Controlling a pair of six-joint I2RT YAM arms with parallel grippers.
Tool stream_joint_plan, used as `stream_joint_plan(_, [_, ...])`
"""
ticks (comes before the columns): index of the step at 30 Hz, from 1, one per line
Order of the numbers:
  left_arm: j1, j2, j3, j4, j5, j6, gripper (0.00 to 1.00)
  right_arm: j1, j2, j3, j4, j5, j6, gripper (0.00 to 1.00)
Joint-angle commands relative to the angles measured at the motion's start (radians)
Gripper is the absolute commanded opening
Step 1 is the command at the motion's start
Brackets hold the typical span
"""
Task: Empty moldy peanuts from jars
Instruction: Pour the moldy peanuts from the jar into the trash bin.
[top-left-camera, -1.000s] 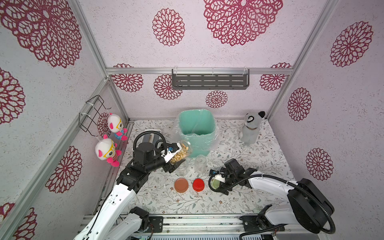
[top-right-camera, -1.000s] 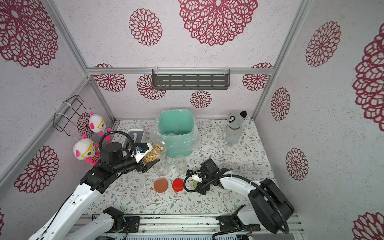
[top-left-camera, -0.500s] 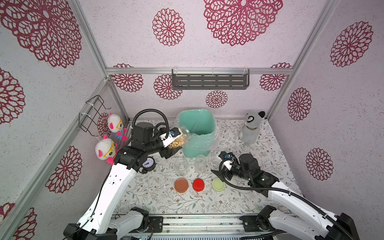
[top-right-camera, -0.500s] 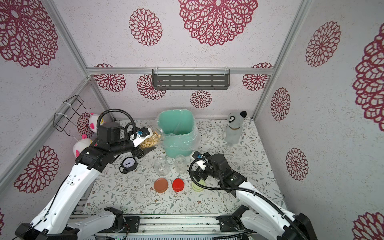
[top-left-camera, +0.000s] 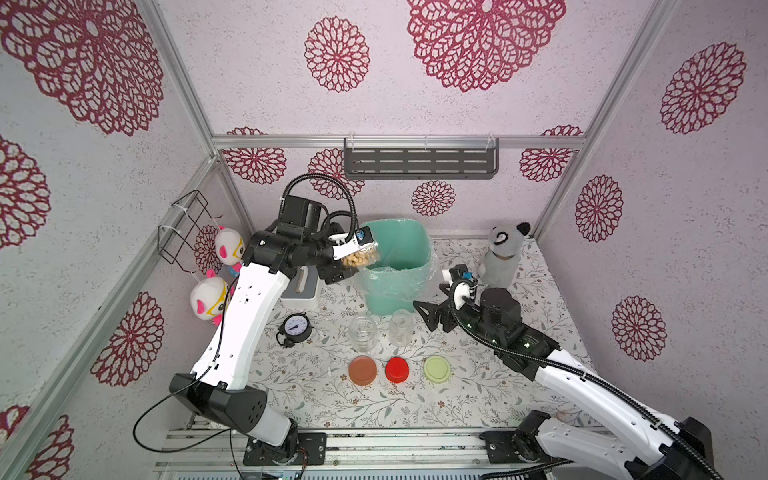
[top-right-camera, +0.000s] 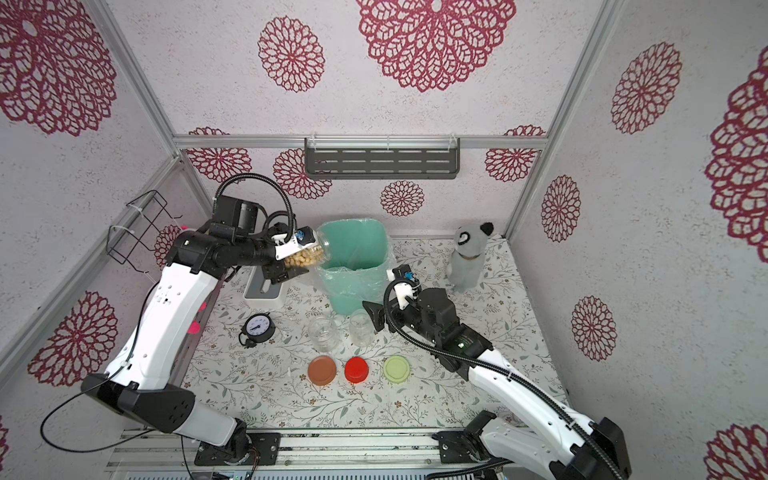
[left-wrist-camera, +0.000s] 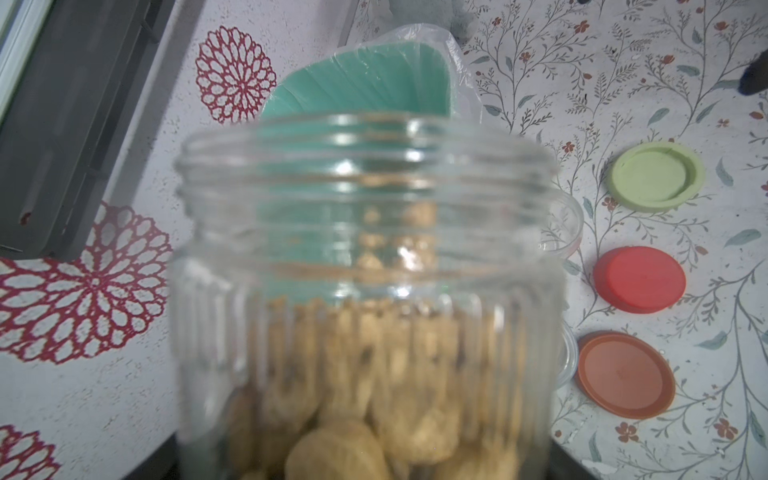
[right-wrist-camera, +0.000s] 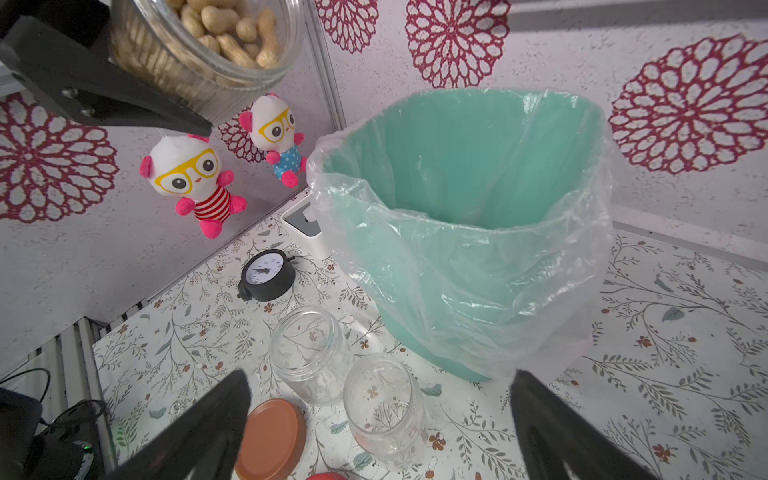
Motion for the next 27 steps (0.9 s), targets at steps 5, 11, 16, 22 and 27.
stream_joint_plan(5, [-0.004,0.102,0.198,-0.042,-0.090,0.133,0.00,0.017,0.019,0.038,0.009,0.080,0.038,0.99])
stream_joint_plan(11, [-0.059,0.151,0.191,0.019,-0.271,0.186,0.00,0.022,0.015,-0.002,0.057,0.105,0.038,0.99])
stream_joint_plan(16, [-0.113,0.176,0.177,0.108,-0.414,0.236,0.00,0.022,0.016,-0.031,0.097,0.107,0.029,0.99])
stream_joint_plan(22, [-0.176,0.218,0.167,0.230,-0.612,0.350,0.00,0.022,0.007,-0.051,0.105,0.104,0.007,0.99])
stream_joint_plan(27, [-0.214,0.258,0.145,0.333,-0.751,0.466,0.00,0.022,-0.020,-0.100,0.155,0.121,-0.011,0.99])
